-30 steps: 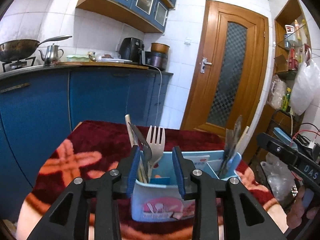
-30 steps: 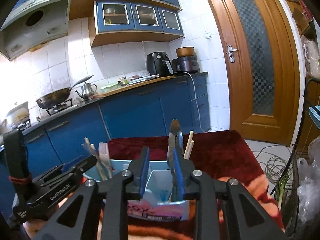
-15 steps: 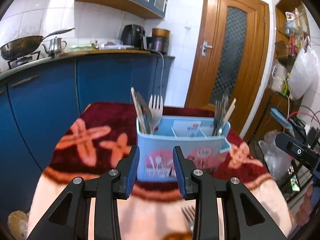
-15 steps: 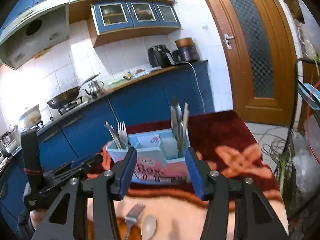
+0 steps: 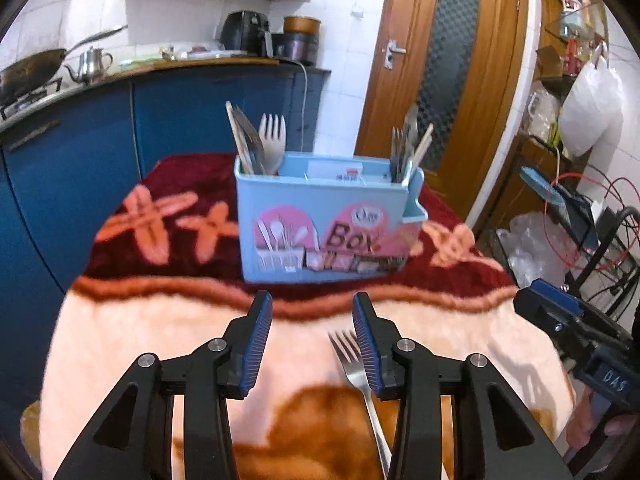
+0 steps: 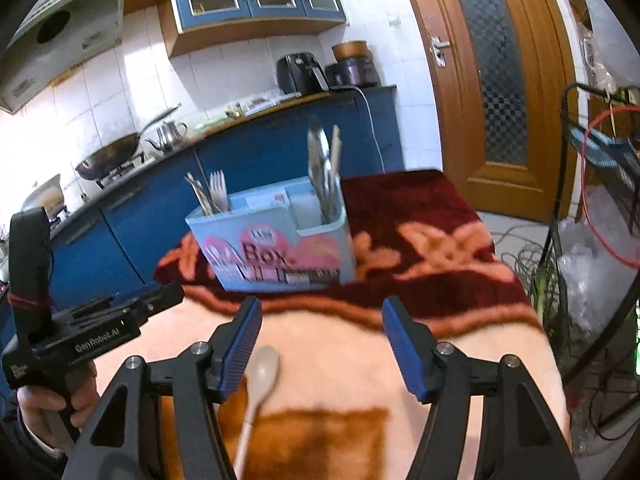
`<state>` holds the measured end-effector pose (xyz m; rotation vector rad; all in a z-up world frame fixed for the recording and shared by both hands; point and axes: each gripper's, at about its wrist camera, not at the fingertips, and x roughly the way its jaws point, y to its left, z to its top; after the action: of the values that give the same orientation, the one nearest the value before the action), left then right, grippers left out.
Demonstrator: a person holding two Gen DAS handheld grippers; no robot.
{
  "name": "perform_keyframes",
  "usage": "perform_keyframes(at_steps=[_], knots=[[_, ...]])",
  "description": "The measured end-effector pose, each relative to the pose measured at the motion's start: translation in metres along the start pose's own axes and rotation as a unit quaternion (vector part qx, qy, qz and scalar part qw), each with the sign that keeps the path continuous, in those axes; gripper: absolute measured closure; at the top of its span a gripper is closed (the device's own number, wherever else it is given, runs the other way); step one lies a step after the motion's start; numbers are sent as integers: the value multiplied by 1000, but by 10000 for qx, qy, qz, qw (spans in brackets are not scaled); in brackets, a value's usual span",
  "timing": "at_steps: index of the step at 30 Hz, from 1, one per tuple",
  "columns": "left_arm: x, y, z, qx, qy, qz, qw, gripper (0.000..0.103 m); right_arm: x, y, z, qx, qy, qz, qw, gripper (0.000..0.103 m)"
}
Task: Organize utensils
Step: 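Grasp the last silver fork with the left tool while the right tool approaches the beige spoon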
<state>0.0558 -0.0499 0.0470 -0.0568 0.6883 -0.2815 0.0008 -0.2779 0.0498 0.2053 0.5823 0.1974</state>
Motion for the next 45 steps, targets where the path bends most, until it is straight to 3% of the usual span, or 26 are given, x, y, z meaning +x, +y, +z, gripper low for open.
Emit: perform_keyframes(at_steps=[9,21,25,33,36,41,45], knots=[[25,-8,-20,-48,535,-128,9985,60,9,-28,-26,239,227,-184,9993,37],[63,-7,-35,-449,1240,-678,9889,63,16,-49,-37,458,329,-216,9982,37],[67,-4,-34,-549,1193,-802,9881,72,18,-52,-37,468,365,-236,9980,37],[67,2,-33,-774,1245,-1027,9838,73,21,-51,-37,482,363,-205,9980,37],[63,5,-33,-842,1220,-940,9845,73,21,-50,-37,475,374,-204,9980,37],[56,5,-33,-641,1152,-473,9901,73,22,-46,-37,434,373,-169,9982,37],[55,6,-35,-636,1290,-671,9873,72,21,-45,-37,425,379,-155,9983,37]])
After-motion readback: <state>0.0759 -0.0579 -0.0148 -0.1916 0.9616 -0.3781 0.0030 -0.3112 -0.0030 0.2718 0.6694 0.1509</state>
